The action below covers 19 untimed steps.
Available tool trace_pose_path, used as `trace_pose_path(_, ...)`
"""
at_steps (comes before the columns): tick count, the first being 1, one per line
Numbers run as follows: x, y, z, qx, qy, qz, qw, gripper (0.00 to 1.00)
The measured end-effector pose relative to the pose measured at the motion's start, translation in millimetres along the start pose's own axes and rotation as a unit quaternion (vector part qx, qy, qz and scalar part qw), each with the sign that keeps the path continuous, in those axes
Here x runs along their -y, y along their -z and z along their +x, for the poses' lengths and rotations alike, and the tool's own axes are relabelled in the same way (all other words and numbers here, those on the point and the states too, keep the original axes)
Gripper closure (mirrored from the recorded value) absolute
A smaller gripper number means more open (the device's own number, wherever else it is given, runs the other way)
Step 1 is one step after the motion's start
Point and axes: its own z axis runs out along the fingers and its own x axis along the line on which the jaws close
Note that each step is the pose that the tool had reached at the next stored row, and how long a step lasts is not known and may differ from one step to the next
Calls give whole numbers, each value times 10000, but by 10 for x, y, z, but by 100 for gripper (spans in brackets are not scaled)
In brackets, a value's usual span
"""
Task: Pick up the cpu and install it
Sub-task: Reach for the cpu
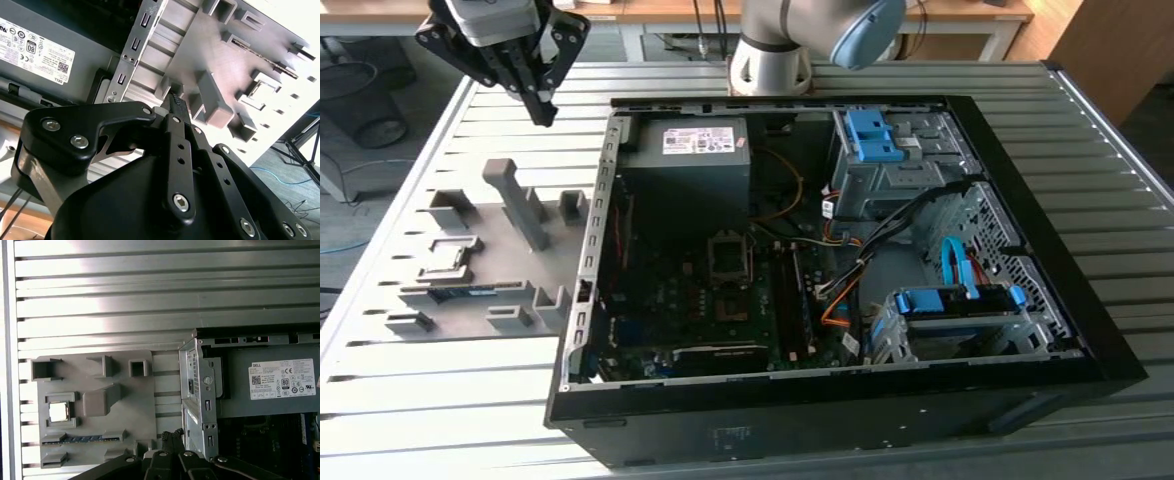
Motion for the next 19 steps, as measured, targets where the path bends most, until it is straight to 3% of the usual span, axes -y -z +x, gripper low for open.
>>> trace_pose_path(19,14,-1,183,0,0,0,10000,90)
